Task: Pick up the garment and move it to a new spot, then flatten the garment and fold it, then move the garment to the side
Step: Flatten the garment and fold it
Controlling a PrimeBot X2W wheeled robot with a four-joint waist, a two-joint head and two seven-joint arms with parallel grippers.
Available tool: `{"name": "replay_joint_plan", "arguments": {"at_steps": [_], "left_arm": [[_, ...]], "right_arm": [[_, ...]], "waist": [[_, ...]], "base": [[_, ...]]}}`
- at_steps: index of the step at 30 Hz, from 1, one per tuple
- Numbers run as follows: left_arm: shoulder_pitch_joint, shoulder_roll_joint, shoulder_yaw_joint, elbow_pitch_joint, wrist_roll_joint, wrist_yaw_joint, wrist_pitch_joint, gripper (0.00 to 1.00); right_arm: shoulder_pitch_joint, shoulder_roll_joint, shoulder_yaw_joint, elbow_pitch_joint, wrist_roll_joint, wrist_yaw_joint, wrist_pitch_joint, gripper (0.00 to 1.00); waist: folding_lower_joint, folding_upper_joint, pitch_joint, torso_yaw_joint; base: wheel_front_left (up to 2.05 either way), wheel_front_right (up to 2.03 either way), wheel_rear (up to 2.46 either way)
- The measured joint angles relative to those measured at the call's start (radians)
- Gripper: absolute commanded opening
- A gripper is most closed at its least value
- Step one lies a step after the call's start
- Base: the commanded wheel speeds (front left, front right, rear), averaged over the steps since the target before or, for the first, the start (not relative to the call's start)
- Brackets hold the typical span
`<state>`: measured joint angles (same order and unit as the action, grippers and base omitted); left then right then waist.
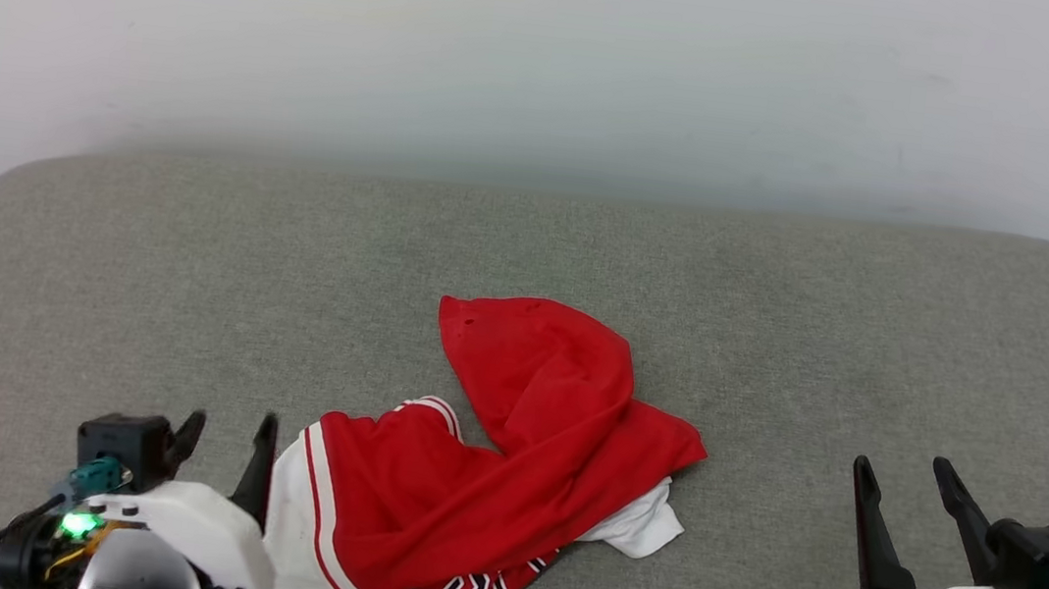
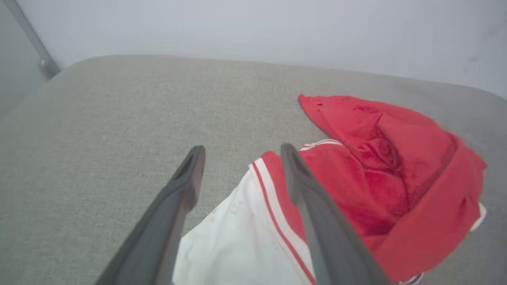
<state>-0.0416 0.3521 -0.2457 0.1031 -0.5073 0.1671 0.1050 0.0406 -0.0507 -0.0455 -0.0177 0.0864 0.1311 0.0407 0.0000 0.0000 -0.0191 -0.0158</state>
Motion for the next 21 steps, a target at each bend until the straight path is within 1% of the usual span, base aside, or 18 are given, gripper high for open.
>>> {"name": "replay_joint_plan", "arguments": {"at_steps": [4,9,13,17,19,21], "left_arm": [[-0.021,-0.021,-0.022,-0.053,0.042,-0.004,-0.084,1.0],[-0.025,-0.047,-0.044,-0.106,0.075,0.006,-0.159,1.0],[-0.022,-0.055,-0.051,-0.128,0.084,0.015,-0.18,1.0],[-0.023,-0.059,-0.061,-0.145,0.091,0.019,-0.189,1.0],[-0.024,-0.062,-0.067,-0.153,0.095,0.019,-0.189,1.0],[-0.03,-0.067,-0.073,-0.159,0.098,0.019,-0.189,1.0]], "right_arm": [[0.002,0.0,-0.001,-0.002,-0.001,0.0,0.005,1.0],[0.006,0.0,-0.005,-0.002,-0.006,0.0,0.013,1.0],[0.004,0.0,-0.033,0.021,-0.002,0.0,0.023,1.0],[-0.03,-0.001,-0.068,0.066,0.012,0.0,0.045,1.0],[-0.062,0.0,-0.078,0.103,0.014,0.0,0.082,1.0],[-0.103,0.0,-0.094,0.145,0.044,0.0,0.133,1.0]], "waist": [[0.0,0.0,-0.01,-0.005],[0.0,0.0,-0.018,-0.01],[0.0,0.0,-0.013,-0.007],[0.0,0.0,-0.001,0.013],[0.0,0.0,0.008,0.027],[0.0,0.0,0.023,0.041]], "base": [[0.0,0.0,0.0],[0.0,0.0,0.0],[0.0,0.0,0.0],[0.0,0.0,0.0],[0.0,0.0,0.0],[0.0,0.0,0.0]]}}
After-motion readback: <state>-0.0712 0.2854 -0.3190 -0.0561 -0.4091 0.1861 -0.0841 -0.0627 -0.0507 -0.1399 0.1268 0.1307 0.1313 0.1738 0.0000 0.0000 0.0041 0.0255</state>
